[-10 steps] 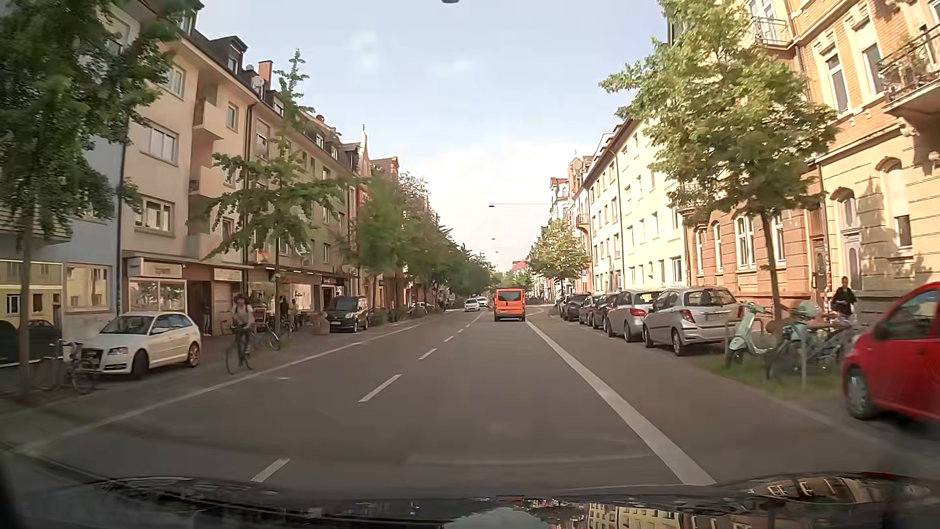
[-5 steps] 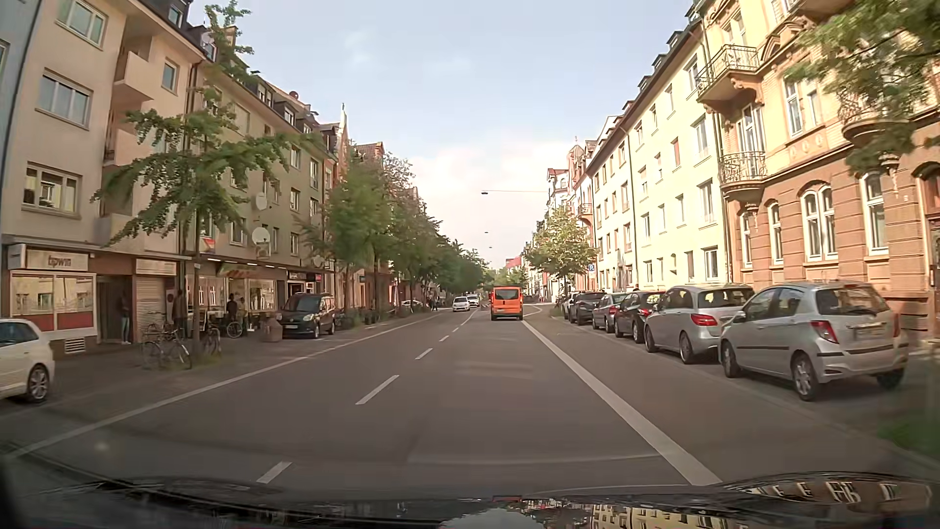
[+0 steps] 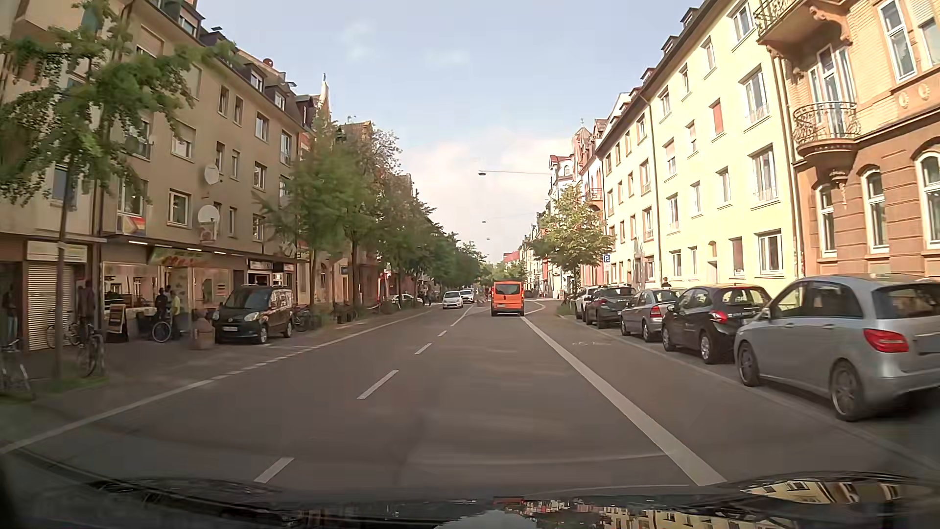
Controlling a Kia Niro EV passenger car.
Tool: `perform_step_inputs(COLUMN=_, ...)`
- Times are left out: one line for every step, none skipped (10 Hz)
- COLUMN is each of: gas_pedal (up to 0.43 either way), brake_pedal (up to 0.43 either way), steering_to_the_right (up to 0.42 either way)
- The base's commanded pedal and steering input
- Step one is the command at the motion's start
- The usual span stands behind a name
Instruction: Follow the waypoints while adhering to traffic rules and regulations
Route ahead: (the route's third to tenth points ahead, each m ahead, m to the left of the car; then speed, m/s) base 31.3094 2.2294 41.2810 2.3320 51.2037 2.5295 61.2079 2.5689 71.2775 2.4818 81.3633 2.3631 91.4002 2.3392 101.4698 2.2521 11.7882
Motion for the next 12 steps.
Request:
perform_step_inputs(gas_pedal=0.0, brake_pedal=0.0, steering_to_the_right=-0.002)
perform_step_inputs(gas_pedal=0.0, brake_pedal=0.0, steering_to_the_right=-0.002)
perform_step_inputs(gas_pedal=0.0, brake_pedal=0.0, steering_to_the_right=-0.002)
perform_step_inputs(gas_pedal=0.0, brake_pedal=0.0, steering_to_the_right=-0.001)
perform_step_inputs(gas_pedal=0.0, brake_pedal=0.0, steering_to_the_right=0.0)
perform_step_inputs(gas_pedal=0.0, brake_pedal=0.0, steering_to_the_right=0.0)
perform_step_inputs(gas_pedal=0.0, brake_pedal=0.0, steering_to_the_right=0.0)
perform_step_inputs(gas_pedal=0.0, brake_pedal=0.0, steering_to_the_right=0.0)
perform_step_inputs(gas_pedal=0.0, brake_pedal=0.0, steering_to_the_right=0.0)
perform_step_inputs(gas_pedal=0.0, brake_pedal=0.0, steering_to_the_right=0.0)
perform_step_inputs(gas_pedal=0.0, brake_pedal=0.0, steering_to_the_right=0.001)
perform_step_inputs(gas_pedal=0.0, brake_pedal=0.024, steering_to_the_right=0.001)
